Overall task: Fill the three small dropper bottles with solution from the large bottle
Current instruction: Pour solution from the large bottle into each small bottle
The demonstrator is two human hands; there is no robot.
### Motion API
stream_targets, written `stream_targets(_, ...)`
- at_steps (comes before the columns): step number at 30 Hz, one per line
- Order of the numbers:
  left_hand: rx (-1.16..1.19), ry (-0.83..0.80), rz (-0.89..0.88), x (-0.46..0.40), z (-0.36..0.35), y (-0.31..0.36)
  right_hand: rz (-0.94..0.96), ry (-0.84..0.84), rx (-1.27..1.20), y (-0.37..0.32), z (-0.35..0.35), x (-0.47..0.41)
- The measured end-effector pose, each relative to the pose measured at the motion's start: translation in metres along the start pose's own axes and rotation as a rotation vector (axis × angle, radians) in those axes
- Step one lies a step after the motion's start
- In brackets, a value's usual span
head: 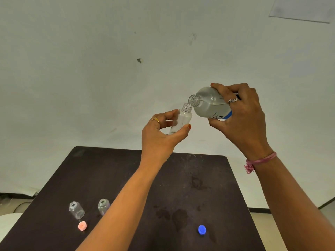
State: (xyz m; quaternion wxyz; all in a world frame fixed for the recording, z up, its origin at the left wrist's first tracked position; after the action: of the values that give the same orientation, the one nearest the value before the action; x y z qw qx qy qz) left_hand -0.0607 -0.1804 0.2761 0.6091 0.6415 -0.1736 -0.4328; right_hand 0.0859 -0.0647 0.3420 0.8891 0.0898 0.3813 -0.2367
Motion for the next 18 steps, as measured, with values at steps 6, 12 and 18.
stream_targets(6, 0.002, 0.003, -0.003, -0.0016, -0.0006, -0.0011, 0.003, -0.002, 0.002, 0.0006, -0.0017, -0.0015)
stream_targets(12, -0.006, 0.006, -0.006, -0.0029, -0.0012, -0.0016, 0.004, -0.009, -0.002, 0.0007, -0.0033, -0.0028)
stream_targets(18, -0.008, 0.012, -0.021, -0.0029, -0.0015, -0.0001, 0.003, -0.006, -0.006, 0.0009, -0.0030, -0.0042)
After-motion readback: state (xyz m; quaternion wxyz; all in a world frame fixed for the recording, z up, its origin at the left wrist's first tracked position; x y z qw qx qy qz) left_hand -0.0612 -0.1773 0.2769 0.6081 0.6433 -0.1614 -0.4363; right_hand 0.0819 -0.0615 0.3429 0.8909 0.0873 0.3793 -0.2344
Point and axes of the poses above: each hand's wrist, its own x-axis away from the middle knuckle, its own z-axis out of the back of the hand, y = z × x, the point moved 5 cm from there along -x, towards the middle knuckle, and after that the axes turned 10 degrees about -y, right-handed, at the moved point
